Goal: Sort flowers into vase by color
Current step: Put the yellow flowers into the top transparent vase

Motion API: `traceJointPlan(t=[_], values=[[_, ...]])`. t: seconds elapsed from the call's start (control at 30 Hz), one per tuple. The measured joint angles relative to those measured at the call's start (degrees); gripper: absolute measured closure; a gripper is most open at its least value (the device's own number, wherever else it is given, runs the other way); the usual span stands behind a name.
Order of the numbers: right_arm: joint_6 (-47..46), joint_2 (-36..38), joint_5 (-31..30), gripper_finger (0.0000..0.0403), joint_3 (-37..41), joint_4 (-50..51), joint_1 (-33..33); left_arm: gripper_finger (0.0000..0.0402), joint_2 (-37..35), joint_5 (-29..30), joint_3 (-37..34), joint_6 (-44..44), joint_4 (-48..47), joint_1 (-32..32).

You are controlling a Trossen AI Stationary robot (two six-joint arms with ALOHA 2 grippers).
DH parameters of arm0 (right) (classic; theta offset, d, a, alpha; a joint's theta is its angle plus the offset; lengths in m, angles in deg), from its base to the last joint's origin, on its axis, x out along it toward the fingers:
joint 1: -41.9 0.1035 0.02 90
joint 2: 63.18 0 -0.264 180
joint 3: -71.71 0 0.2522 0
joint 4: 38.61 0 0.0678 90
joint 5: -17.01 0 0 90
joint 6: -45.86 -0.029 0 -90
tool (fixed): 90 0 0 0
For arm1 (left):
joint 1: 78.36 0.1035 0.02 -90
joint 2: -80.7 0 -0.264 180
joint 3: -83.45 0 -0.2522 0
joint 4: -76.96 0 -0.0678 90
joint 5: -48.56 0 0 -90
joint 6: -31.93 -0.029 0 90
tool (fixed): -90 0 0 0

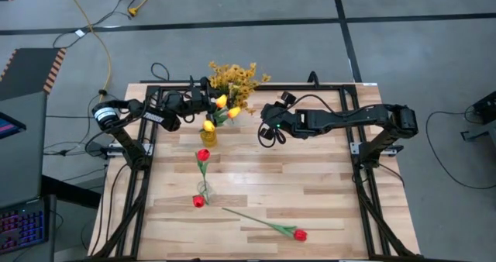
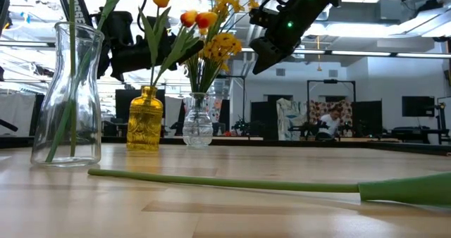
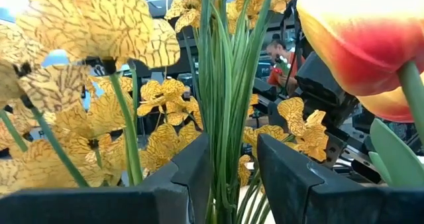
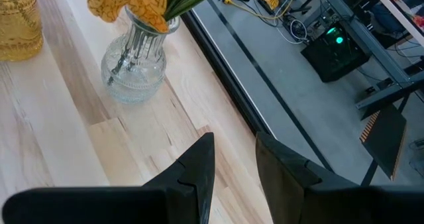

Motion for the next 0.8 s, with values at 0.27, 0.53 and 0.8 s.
traceJointPlan(t=[0.27,0.53,0.8], values=[[0.0,0.02,0.0,0.0267,0.0,0.0,0.0,0.029,0.0,0.31,0.0,0.0,-0.14,0.0],[0.0,0.02,0.0,0.0267,0.0,0.02,0.0,0.0352,0.0,0.7,0.0,-0.65,-0.2,0.0],[0.0,0.0,-0.01,0.0267,0.0,0.02,0.0,0.0398,-0.02,0.7,0.0,-1.01,-0.22,0.0]])
